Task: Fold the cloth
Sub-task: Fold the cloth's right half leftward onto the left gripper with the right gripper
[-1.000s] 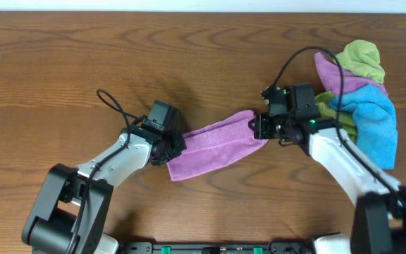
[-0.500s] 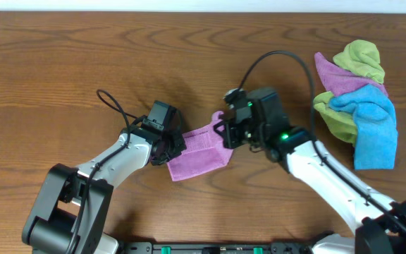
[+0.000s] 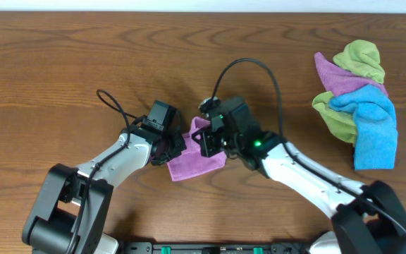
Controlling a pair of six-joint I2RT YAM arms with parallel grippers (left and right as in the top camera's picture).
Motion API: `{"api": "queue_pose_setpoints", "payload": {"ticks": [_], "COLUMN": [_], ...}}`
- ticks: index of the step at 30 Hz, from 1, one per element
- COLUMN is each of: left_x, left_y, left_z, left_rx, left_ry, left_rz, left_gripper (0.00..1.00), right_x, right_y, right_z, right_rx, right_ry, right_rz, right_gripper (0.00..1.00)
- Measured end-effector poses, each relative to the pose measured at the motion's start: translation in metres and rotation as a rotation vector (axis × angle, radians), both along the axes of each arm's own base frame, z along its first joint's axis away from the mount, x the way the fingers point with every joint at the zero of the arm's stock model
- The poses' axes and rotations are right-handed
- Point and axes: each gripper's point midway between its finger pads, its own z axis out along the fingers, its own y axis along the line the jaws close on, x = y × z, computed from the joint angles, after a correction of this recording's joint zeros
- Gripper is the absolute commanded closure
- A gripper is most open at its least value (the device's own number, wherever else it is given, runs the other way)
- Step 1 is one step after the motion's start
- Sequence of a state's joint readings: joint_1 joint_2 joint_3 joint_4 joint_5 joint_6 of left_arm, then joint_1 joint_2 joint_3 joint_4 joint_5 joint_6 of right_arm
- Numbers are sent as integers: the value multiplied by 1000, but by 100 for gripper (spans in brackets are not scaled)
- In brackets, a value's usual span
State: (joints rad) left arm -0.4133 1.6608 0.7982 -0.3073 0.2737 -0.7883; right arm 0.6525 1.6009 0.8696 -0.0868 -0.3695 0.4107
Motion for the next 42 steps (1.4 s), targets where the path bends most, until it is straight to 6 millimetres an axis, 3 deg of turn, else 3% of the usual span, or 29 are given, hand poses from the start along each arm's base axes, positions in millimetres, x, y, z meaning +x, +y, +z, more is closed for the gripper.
{"api": "queue_pose_setpoints", "payload": {"ticks": [6, 14, 26, 36, 38, 40, 42], "left_x": [-1, -6, 3, 1, 1, 1, 1], "left_y": [1, 8, 48, 70, 71, 72, 72], "left_z": [0, 4, 60, 85, 85, 84, 84], "left_rx": [4, 14, 29, 83, 88, 90, 91], "left_ry": [6, 25, -108, -183, -183, -183, -182], "left_rz": [-3, 8, 88, 120, 121, 122, 122], "left_gripper": [94, 94, 94, 94, 94, 94, 94], "right_x": [-11, -17, -33, -35, -33, -29, -26], "right_y": [17, 23, 36, 43, 45, 49, 55], "right_z": [-2, -2, -2, -1, 2, 8, 16], "right_rx": [9, 4, 9, -3, 6, 26, 56], "right_ry": [-8, -16, -11, -48, -65, -88, -121], "right_rz": [42, 59, 110, 112, 109, 102, 108], "right_gripper": [99, 99, 99, 98, 92, 58, 40]}}
